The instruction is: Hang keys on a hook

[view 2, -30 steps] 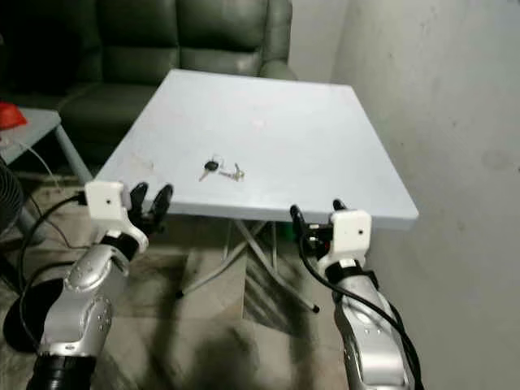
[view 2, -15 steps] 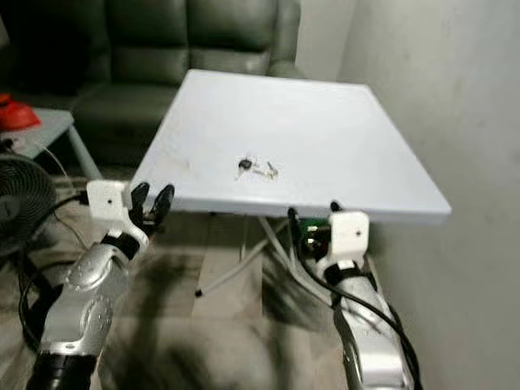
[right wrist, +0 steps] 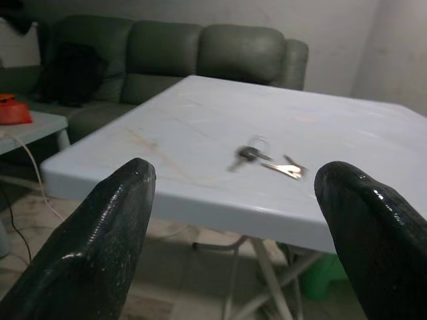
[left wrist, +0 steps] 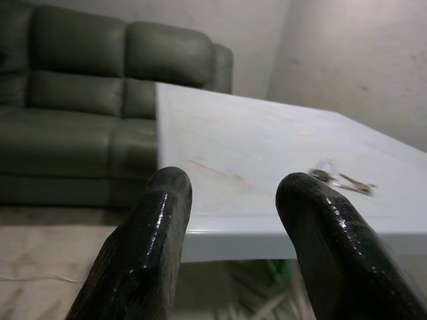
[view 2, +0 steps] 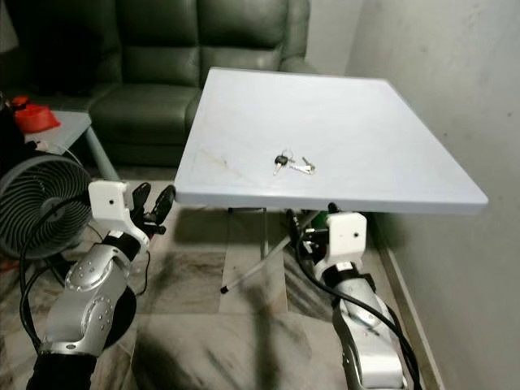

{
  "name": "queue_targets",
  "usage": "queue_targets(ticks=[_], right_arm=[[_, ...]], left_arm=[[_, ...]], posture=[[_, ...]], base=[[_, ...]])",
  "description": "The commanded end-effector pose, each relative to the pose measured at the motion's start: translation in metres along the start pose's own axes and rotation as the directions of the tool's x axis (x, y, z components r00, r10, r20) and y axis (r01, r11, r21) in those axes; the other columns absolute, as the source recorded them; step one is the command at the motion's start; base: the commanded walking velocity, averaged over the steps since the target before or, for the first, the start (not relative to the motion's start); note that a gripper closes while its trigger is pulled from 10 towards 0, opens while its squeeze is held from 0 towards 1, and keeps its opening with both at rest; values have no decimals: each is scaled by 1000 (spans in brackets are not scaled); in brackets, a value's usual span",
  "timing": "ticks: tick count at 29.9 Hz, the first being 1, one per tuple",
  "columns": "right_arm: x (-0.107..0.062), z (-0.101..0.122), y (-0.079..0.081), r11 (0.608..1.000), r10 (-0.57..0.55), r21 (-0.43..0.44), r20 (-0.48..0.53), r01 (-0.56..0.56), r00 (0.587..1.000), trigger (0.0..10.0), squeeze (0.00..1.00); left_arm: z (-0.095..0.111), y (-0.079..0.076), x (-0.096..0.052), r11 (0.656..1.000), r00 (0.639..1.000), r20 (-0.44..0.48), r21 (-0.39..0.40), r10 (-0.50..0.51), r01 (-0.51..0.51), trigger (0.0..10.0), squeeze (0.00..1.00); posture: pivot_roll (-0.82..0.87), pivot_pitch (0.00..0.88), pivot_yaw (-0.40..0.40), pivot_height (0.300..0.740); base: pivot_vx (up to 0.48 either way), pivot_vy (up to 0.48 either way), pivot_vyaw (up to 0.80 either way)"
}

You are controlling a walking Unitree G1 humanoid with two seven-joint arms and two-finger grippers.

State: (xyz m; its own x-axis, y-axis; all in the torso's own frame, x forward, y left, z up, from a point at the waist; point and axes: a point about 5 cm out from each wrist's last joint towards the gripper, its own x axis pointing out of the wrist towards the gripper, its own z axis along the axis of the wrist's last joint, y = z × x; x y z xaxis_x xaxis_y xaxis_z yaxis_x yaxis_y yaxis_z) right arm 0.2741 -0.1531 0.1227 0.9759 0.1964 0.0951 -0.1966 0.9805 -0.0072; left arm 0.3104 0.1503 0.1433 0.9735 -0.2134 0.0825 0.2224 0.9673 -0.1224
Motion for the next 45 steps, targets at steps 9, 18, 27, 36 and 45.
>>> queue_targets(ticks=[9, 18, 27, 36, 45], right_arm=[[4, 5, 7, 999, 29, 14, 20, -29, 999, 10000, 0], [5, 5, 7, 999, 30, 13, 18, -30, 999, 10000, 0], [6, 7, 7, 999, 41, 21, 25, -42, 999, 10000, 0], [7, 6, 9, 998, 54, 18, 21, -54, 998, 10000, 0], [7, 6, 10, 998, 54, 17, 18, -54, 998, 10000, 0]], left_arm=[[4, 3, -2, 1000, 1000, 11, -18, 9, -9, 10000, 0], [1, 5, -2, 1000, 1000, -19, -8, 15, -15, 10000, 0], [0, 3, -2, 1000, 999, -32, -12, 3, -3, 10000, 0], [0, 2, 0, 1000, 999, -31, -14, -10, 10, 10000, 0], [2, -1, 4, 1000, 999, -24, -15, -26, 26, 10000, 0]], posture=[[-81, 0, -65, 740], [-80, 0, -67, 740], [-80, 1, -70, 740], [-82, 2, -67, 740], [-82, 2, -65, 740]], base=[[0, 0, 0], [0, 0, 0], [0, 0, 0], [298, 0, 0], [424, 0, 0]])
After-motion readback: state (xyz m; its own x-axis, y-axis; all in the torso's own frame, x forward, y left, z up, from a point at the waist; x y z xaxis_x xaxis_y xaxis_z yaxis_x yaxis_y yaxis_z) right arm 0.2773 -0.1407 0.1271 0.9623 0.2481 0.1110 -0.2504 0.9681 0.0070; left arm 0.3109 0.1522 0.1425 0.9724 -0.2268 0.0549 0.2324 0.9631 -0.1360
